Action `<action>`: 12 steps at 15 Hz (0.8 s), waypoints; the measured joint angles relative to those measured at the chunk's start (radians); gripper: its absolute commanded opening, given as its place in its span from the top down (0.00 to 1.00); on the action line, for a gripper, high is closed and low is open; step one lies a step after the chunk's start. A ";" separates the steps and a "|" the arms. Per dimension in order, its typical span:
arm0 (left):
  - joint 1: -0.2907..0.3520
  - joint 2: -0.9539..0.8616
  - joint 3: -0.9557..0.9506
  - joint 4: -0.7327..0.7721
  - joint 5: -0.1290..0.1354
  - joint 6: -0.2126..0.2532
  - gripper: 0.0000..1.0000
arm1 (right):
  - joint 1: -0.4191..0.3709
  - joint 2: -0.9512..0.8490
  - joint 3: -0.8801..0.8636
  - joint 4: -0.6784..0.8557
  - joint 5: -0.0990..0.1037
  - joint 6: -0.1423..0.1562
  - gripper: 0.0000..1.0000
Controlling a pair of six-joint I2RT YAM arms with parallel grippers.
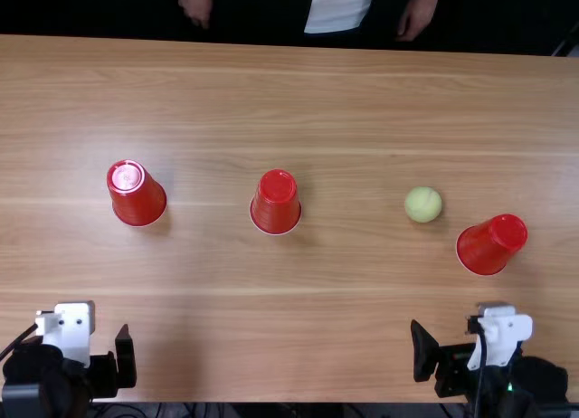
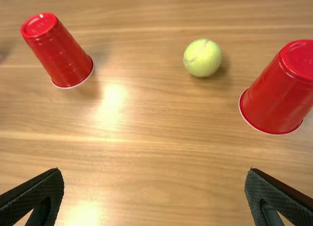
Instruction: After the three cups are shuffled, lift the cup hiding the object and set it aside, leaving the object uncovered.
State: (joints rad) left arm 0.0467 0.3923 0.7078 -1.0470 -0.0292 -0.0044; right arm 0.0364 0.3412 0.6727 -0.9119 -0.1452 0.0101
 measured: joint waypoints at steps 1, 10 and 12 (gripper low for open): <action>0.000 -0.046 -0.035 0.055 -0.001 0.000 0.00 | 0.000 -0.059 -0.025 0.001 0.000 0.000 0.00; 0.001 -0.387 -0.348 0.348 -0.001 0.001 0.00 | 0.000 -0.334 -0.172 0.037 0.002 0.003 0.00; 0.001 -0.387 -0.428 0.618 0.002 0.001 0.00 | 0.000 -0.334 -0.174 0.107 0.004 0.003 0.00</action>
State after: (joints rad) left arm 0.0475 0.0055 0.2802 -0.4286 -0.0269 -0.0036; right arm 0.0364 0.0071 0.4988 -0.8051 -0.1413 0.0132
